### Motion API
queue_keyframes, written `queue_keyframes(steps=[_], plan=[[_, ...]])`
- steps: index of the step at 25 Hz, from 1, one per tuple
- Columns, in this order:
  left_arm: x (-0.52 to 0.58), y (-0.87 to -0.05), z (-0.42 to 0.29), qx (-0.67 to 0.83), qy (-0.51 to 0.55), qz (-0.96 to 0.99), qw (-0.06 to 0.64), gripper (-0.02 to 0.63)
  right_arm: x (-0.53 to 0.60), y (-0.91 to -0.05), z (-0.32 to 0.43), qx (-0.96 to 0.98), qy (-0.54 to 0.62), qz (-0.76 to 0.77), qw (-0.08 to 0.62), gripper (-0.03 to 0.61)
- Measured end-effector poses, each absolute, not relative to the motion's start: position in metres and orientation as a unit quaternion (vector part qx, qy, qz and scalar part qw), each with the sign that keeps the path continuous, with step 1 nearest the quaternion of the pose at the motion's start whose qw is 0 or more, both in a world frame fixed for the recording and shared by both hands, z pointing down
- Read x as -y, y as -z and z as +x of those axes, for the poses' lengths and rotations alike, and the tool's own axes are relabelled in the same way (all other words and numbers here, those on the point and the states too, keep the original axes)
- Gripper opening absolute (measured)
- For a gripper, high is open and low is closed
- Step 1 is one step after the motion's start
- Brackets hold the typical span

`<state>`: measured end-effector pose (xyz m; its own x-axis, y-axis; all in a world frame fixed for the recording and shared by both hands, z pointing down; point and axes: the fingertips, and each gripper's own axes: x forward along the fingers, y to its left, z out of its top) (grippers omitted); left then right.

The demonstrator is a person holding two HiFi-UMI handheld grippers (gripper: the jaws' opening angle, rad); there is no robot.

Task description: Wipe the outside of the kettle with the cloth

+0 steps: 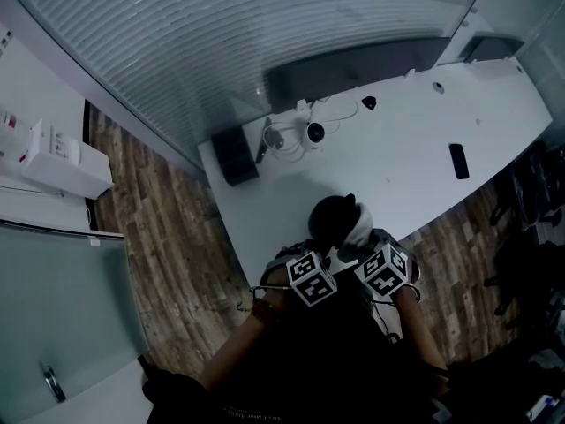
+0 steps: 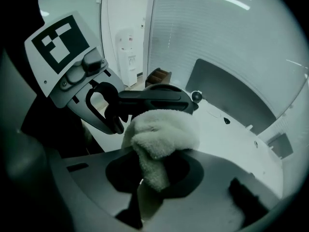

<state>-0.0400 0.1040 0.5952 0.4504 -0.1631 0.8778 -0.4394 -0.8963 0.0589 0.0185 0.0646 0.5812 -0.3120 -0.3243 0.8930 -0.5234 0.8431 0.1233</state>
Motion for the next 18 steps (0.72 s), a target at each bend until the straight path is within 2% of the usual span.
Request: queue_keyframes(steps=[6, 9, 18], plan=[[-0.104, -0.598, -0.039, 0.173, -0.501, 0.837, 0.135, 0.126, -0.071, -0.599, 0.023, 0.791, -0.122, 0.247, 0.546, 0.067], [-0.104, -0.600, -0.039, 0.169, -0.508, 0.834, 0.132, 0.126, -0.080, -0.628, 0.024, 0.775, -0.119, 0.221, 0.580, 0.067], [-0.105, -0.600, -0.036, 0.167, -0.503, 0.837, 0.135, 0.126, -0.091, -0.719, 0.023, 0.753, -0.157, 0.188, 0.610, 0.067]])
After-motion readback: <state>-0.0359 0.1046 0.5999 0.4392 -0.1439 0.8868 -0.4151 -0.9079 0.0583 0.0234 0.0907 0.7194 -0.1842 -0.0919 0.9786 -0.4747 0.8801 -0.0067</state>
